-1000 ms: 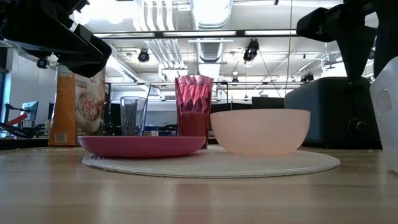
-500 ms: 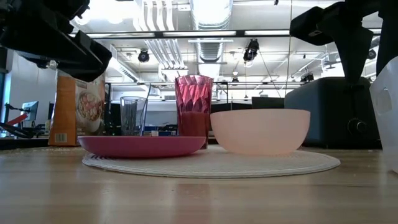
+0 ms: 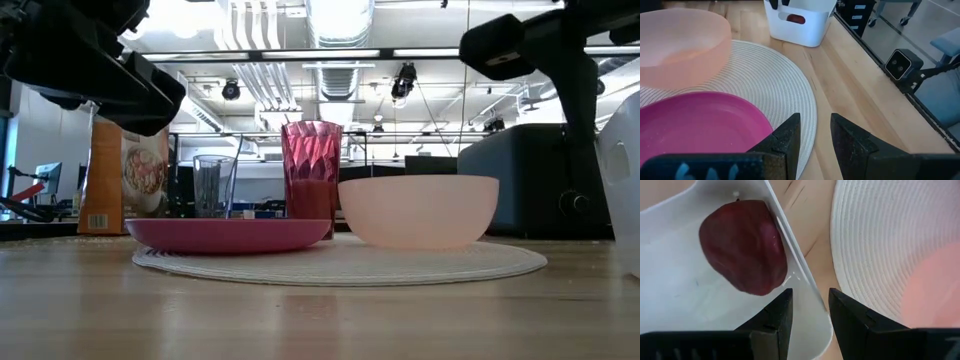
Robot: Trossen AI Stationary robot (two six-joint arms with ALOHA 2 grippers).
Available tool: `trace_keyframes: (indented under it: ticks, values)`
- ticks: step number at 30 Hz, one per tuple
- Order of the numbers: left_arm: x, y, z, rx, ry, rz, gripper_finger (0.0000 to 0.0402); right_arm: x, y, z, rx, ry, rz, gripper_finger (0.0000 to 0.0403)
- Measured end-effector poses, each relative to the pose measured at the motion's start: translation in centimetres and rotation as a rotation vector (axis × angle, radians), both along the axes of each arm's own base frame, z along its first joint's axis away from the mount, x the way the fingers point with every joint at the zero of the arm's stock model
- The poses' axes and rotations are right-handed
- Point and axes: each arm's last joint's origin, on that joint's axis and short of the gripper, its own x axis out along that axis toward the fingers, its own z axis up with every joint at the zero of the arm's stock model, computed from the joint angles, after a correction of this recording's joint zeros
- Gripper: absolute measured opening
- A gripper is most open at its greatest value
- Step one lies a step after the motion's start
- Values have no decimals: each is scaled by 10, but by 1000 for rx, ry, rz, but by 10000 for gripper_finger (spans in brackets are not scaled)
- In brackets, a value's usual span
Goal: Arrange a breakfast setting
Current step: Move the white bin to the bottom right of the table
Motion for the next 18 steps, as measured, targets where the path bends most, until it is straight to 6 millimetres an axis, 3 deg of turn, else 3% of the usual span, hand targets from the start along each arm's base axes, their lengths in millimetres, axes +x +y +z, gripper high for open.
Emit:
trace_keyframes:
  ticks: [6,14,18]
  values:
    - [0,0,0,-4,-1,-6,91,5,3,-13,-17,28,0,103]
    - [1,-1,2,-13,-16,-6,91,7,-1,-17,41,86,-21,21]
    - [1,-1,3,-17,-25,-7,91,6,-1,-16,82,120,-14,10]
